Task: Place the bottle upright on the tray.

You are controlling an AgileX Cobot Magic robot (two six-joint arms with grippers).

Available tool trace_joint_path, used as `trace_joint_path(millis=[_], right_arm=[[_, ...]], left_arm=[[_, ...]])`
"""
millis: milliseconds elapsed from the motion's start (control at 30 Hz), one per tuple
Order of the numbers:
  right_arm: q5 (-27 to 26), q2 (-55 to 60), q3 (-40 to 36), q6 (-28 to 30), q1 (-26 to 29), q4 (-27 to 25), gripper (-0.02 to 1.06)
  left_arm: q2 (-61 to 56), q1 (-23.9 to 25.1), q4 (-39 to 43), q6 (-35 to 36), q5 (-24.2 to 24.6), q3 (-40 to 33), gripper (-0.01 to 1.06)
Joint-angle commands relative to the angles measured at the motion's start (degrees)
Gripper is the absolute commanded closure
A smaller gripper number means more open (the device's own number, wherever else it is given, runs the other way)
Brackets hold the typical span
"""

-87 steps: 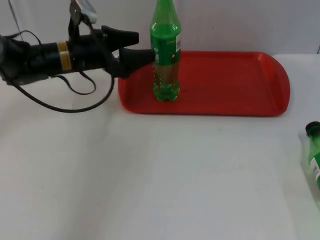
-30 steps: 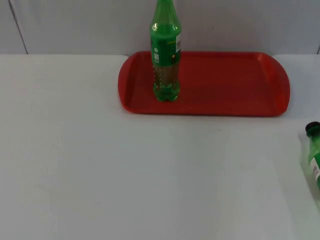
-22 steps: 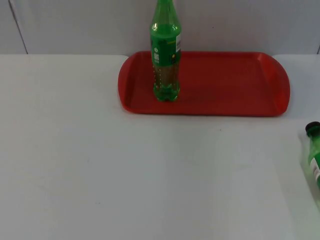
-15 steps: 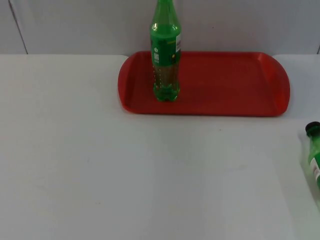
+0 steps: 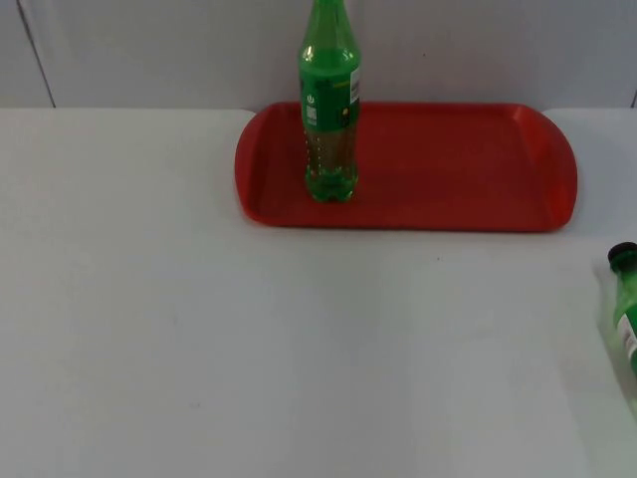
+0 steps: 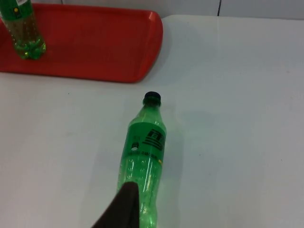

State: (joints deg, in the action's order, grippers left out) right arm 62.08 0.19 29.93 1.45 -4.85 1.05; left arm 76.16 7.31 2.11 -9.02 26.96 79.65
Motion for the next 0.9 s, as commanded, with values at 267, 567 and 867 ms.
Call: trace_joint_path(millis=[267,567,867], right_arm=[[-0.32,-0.19,-0.36,0.52,0.21,-0.19,0.00],[-0.32,-0.19,-0.36,0.52,0.21,-0.19,0.00],[-0.32,-0.19,-0.36,0.52,0.21,-0.19,0.00]], left_arm=[[-8.23,0.08,-12.60,-6.63,4.78,-0.83,0.20],[-18.14,0.08,-31.58,-18.07,3.70,-9.84,0.20],[-30.02,0.08,-41.68,-26.72,4.77,-23.31,0.20]])
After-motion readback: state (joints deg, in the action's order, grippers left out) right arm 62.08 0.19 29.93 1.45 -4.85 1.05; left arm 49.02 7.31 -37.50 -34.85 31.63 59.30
